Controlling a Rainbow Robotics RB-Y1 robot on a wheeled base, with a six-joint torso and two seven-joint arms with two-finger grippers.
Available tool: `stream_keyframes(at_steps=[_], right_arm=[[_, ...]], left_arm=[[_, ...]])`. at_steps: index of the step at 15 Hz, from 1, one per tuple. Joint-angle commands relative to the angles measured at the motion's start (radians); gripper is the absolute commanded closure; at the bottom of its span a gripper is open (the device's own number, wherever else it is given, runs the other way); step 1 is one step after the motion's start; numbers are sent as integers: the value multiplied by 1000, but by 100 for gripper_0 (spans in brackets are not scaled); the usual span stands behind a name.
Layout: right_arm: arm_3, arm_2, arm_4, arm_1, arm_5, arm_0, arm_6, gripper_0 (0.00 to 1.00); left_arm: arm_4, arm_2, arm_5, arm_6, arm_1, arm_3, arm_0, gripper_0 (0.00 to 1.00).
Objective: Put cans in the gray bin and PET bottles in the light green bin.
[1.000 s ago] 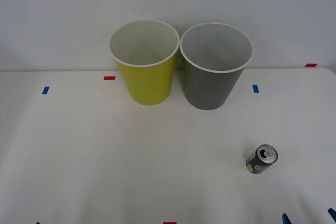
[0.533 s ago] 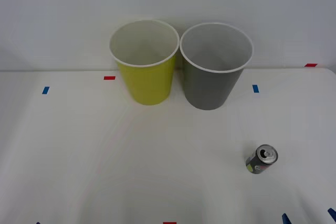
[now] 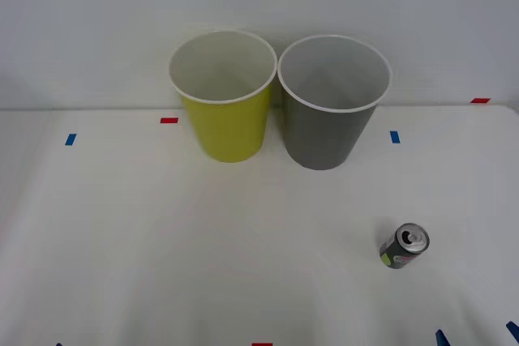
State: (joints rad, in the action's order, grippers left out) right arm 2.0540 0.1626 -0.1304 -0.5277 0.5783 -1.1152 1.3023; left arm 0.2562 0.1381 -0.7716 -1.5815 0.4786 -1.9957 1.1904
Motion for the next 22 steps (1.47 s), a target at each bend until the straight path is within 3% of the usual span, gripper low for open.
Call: stream_keyframes(at_steps=[1,11,15,19,22], right_arm=[[0,0,0,0,0,0,0,0],[0,0,0,0,0,0,0,0],[-38,48,-8,31,35,23,34,0],[-38,107,-63,20,121,26,216,0],[-67,156,-101,20,207,34,262,0]], left_arm=[[0,0,0,0,0,0,0,0],[0,0,0,0,0,0,0,0],[0,0,0,0,0,0,0,0],[0,0,0,0,0,0,0,0],[0,0,0,0,0,0,0,0]])
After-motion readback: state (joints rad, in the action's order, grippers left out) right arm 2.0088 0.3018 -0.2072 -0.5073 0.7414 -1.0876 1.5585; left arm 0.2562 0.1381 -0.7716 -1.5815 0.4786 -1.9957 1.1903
